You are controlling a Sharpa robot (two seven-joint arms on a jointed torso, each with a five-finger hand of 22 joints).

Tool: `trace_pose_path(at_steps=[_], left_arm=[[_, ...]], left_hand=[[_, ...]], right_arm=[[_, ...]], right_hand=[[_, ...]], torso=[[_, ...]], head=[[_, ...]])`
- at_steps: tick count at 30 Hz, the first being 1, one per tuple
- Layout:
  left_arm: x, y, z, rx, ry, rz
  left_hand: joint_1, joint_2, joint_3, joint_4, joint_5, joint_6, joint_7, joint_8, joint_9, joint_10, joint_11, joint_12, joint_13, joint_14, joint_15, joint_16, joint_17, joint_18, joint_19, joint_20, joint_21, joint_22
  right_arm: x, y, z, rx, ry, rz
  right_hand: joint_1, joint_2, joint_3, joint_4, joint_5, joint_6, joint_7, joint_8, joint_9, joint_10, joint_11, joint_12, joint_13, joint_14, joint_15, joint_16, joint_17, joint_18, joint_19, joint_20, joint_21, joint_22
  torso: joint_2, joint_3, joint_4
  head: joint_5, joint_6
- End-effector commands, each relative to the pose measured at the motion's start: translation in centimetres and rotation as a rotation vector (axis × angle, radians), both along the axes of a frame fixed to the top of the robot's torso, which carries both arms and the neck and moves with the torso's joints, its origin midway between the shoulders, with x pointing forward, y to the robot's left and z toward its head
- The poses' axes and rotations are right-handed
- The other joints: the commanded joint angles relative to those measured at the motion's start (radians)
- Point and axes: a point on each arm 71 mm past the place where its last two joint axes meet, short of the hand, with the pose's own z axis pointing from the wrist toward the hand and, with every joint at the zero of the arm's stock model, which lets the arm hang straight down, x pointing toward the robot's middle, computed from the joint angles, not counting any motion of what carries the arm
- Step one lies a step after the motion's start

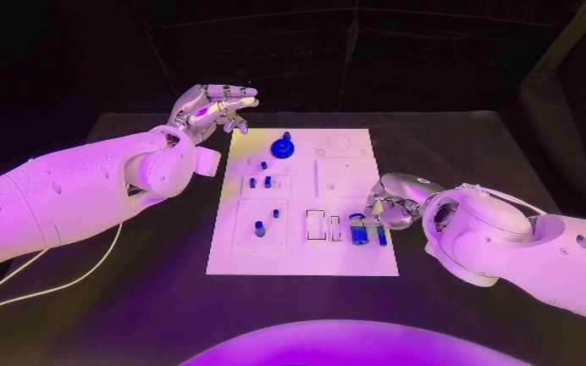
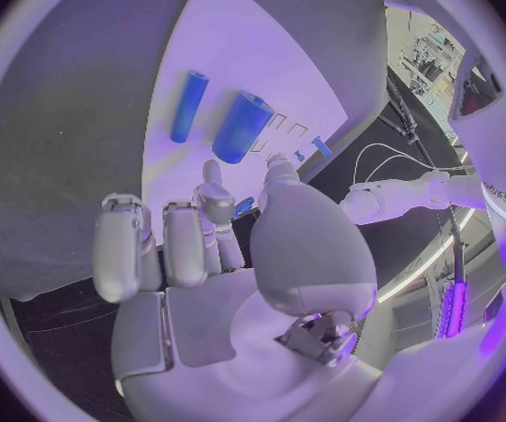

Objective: Assemble the parts on the task board

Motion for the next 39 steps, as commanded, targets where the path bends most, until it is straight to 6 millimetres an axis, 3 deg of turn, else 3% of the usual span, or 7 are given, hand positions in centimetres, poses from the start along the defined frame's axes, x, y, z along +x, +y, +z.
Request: trace_pose_path(at_steps=[1, 18, 27, 30, 35, 39], left_arm=[[0.0, -0.1, 0.1, -0.009, -0.002, -0.006], [0.0, 0.1, 0.1, -0.008, -0.001, -0.005], [0.0, 0.2, 0.1, -0.007, -0.006, 0.004], [0.0, 0.2, 0.1, -0.007, -0.007, 0.003], [0.0, 0.3, 0.2, -0.007, -0.007, 0.004], [0.0, 0.3, 0.2, -0.008, -0.007, 0.003]], left_hand=[[0.003, -0.003, -0.001, 0.005, -0.002, 0.000, 0.004, 0.007, 0.000, -0.006, 0.001, 0.006, 0.001, -0.006, -0.001, -0.003, -0.001, 0.014, -0.003, -0.001, -0.004, -0.002], [0.003, -0.003, -0.001, 0.005, -0.002, 0.000, 0.004, 0.007, 0.000, -0.006, 0.001, 0.006, 0.001, -0.006, -0.001, -0.003, -0.001, 0.014, -0.003, -0.001, -0.004, -0.002], [0.003, -0.003, -0.001, 0.005, -0.002, 0.000, 0.004, 0.007, 0.000, -0.006, 0.001, 0.006, 0.001, -0.006, -0.001, -0.003, -0.001, 0.014, -0.003, -0.001, -0.004, -0.002], [0.003, -0.003, -0.001, 0.005, -0.002, 0.000, 0.004, 0.007, 0.000, -0.006, 0.001, 0.006, 0.001, -0.006, -0.001, -0.003, -0.001, 0.014, -0.003, -0.001, -0.004, -0.002], [0.002, -0.003, -0.002, 0.006, -0.002, -0.001, 0.004, 0.006, 0.000, -0.007, 0.001, 0.006, 0.001, -0.007, -0.001, -0.003, -0.002, 0.014, -0.003, -0.001, -0.005, -0.003], [0.002, -0.003, -0.002, 0.006, -0.002, -0.001, 0.004, 0.006, 0.000, -0.007, 0.001, 0.006, 0.001, -0.007, -0.001, -0.003, -0.002, 0.014, -0.003, -0.001, -0.005, -0.003]], right_arm=[[0.0, 0.2, -0.3, -0.039, 0.009, 0.013], [-0.5, 0.8, -2.3, -0.155, 0.043, 0.059], [-0.4, 1.0, -2.6, -0.158, 0.044, 0.059], [-0.4, 1.0, -2.6, -0.152, 0.037, 0.052], [-0.3, 1.1, -2.3, -0.113, 0.004, 0.038], [-0.5, 1.3, -1.9, -0.072, -0.026, 0.040]], right_hand=[[-0.013, 0.002, -0.003, -0.002, -0.002, -0.004, -0.001, 0.005, 0.001, 0.004, 0.003, 0.007, 0.003, 0.042, -0.002, 0.004, 0.002, -0.007, 0.004, 0.002, 0.004, 0.082], [-0.010, -0.001, 0.004, -0.004, -0.009, 0.000, -0.004, 0.020, 0.008, 0.008, 0.001, 0.013, 0.017, 0.044, -0.004, 0.011, 0.015, -0.009, 0.008, 0.001, 0.008, 0.089], [0.021, 0.015, 0.017, -0.007, -0.002, -0.003, -0.006, 0.035, 0.015, 0.010, -0.001, 0.014, 0.032, 0.043, -0.005, 0.011, 0.016, -0.008, 0.005, -0.001, 0.006, 0.087], [0.044, 0.030, 0.022, -0.011, 0.025, -0.004, -0.008, 0.044, 0.019, 0.013, -0.003, 0.017, 0.043, 0.043, -0.007, 0.013, 0.019, -0.008, 0.006, -0.002, 0.007, 0.088], [0.121, 0.066, 0.040, -0.022, 0.160, 0.004, -0.015, 0.062, 0.026, 0.035, -0.010, 0.041, 0.085, 0.047, -0.013, 0.023, 0.040, -0.011, 0.015, -0.007, 0.015, 0.101], [0.148, 0.081, 0.048, -0.022, 0.210, 0.014, -0.019, 0.068, 0.028, 0.044, -0.014, 0.050, 0.103, 0.049, -0.016, 0.030, 0.053, -0.013, 0.019, -0.010, 0.019, 0.108]], torso=[[0.000, -0.0003, 0.0002], [0.000, -0.0005, 0.0022], [0.000, -0.0011, -0.0005], [0.000, -0.0013, 0.0005], [-0.002, -0.0008, -0.0008], [-0.001, -0.0001, 0.0003]], head=[[0.001, -0.001], [0.004, -0.006], [0.005, -0.006], [0.004, -0.006], [0.003, -0.006], [0.003, -0.005]])
